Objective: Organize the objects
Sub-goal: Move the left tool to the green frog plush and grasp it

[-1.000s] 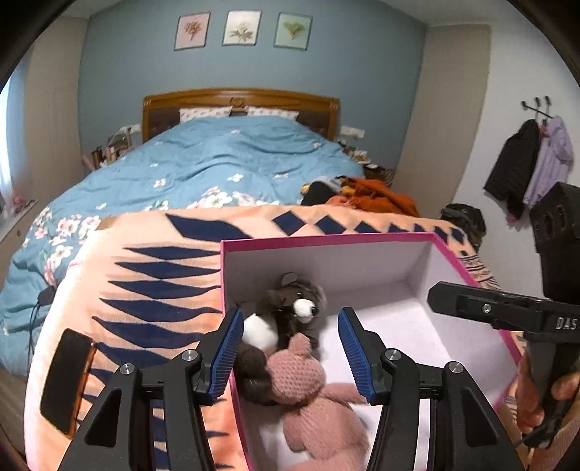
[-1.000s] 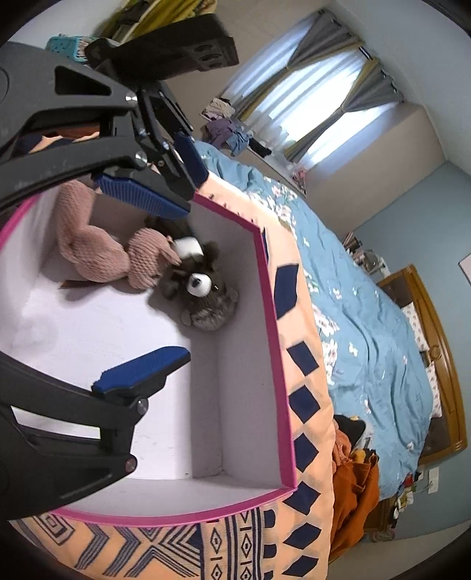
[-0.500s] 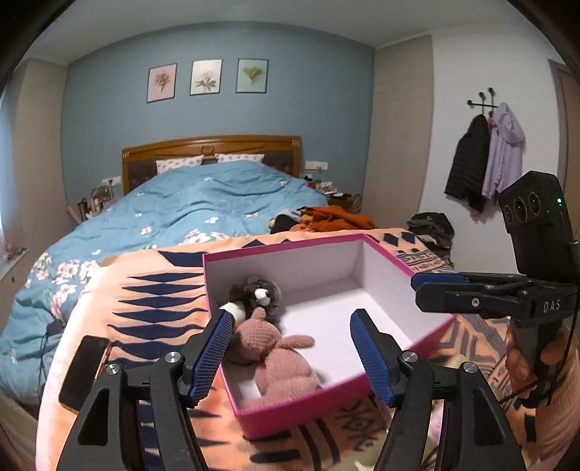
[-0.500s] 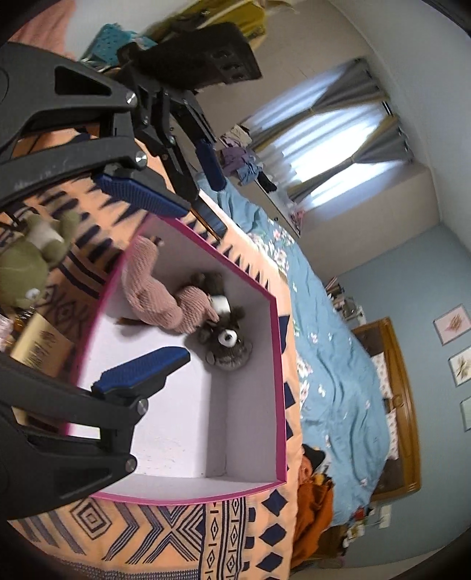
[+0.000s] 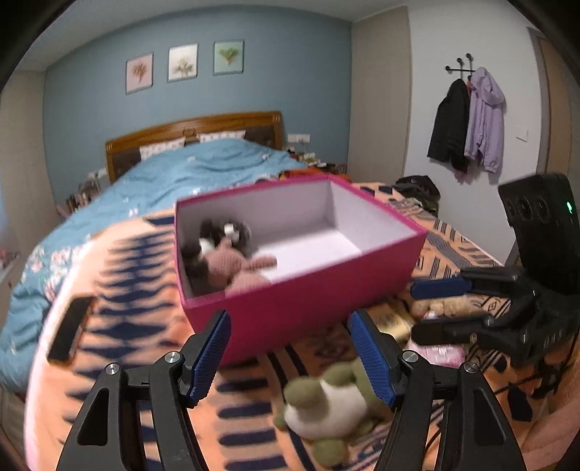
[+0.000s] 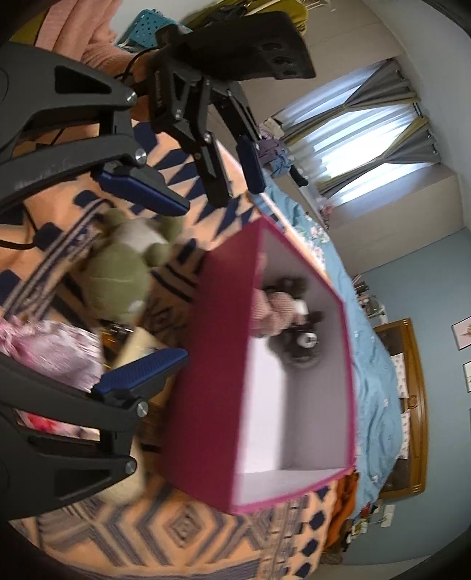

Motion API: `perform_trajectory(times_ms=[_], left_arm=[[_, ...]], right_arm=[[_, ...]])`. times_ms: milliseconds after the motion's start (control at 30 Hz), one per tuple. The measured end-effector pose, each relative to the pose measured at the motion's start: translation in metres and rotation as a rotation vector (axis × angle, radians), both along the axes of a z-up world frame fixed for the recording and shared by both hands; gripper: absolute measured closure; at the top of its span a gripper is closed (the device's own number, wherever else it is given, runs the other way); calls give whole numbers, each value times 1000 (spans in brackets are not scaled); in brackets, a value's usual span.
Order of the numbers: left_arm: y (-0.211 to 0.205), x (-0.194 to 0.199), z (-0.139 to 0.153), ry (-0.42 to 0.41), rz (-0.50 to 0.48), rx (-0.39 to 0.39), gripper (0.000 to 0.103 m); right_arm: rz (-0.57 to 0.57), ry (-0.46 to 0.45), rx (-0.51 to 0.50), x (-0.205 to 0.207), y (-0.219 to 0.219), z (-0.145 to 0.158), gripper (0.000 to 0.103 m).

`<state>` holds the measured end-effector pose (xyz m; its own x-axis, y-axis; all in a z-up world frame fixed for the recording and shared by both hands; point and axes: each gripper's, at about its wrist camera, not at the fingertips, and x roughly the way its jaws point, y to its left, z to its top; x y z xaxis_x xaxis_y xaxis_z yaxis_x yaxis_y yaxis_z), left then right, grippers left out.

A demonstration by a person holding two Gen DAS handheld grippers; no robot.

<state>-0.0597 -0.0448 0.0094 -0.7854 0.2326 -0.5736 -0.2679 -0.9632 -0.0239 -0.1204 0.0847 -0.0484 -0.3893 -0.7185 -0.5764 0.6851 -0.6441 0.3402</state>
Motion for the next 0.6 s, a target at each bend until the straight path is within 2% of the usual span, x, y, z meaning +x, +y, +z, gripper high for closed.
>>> perform_trajectory(times_ms=[300, 600], left_arm=[[-5, 18, -55, -133, 66, 16, 33], [-4, 22, -67, -172, 54, 67, 33]], right_arm=[[-30, -7, 73, 21, -6, -29, 27], [-22, 6, 117, 35, -20, -41, 27]])
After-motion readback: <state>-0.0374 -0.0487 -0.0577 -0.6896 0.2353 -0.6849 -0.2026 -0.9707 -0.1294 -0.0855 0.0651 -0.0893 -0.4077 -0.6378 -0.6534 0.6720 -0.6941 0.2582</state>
